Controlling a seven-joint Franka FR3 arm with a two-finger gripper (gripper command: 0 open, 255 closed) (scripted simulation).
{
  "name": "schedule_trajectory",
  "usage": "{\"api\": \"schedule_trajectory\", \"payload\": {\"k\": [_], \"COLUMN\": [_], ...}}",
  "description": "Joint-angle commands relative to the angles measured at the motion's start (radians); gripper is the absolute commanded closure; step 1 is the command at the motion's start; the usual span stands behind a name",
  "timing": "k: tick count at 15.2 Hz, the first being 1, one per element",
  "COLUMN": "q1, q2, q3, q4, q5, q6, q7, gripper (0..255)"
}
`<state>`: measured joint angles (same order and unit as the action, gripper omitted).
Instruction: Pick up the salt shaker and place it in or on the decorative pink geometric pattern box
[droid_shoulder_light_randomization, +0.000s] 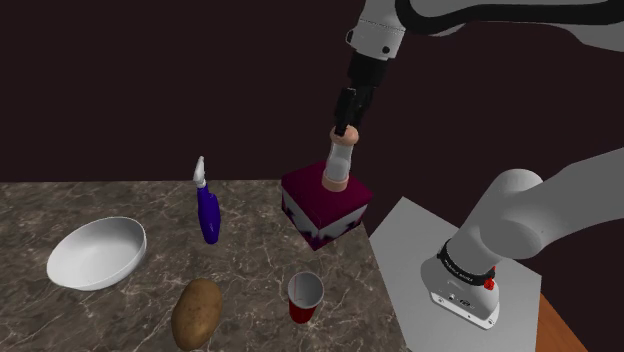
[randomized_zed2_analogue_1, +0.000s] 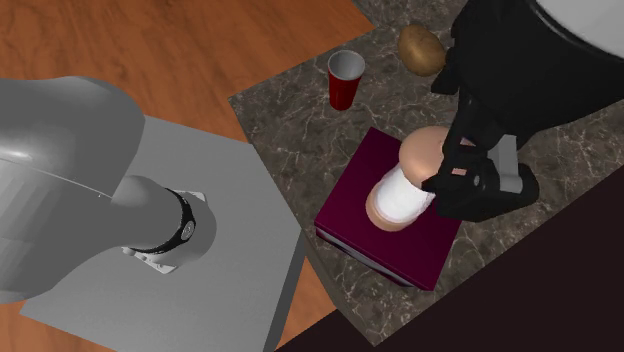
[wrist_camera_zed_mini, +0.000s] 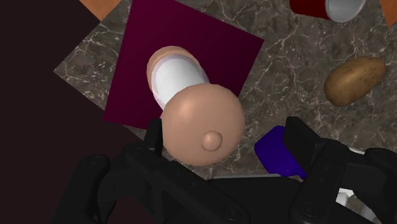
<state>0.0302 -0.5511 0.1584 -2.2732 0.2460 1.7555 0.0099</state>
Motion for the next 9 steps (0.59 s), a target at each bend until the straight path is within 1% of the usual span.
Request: {"api": "schedule_trajectory", "payload": {"k": [1, 2, 9], "q1": [-0.004, -0.006, -0.006], "q2": [0.001, 0.004, 0.004], "q3": [-0.012, -0.016, -0.016], "q4": [0.055, 0.083, 0.083], "q5": [-0.008, -0.011, -0.011], "q6": [-0.056, -0.082, -0.082], "q7": [0.000, 0.001, 0.001], "gripper": [0, 0, 0]}}
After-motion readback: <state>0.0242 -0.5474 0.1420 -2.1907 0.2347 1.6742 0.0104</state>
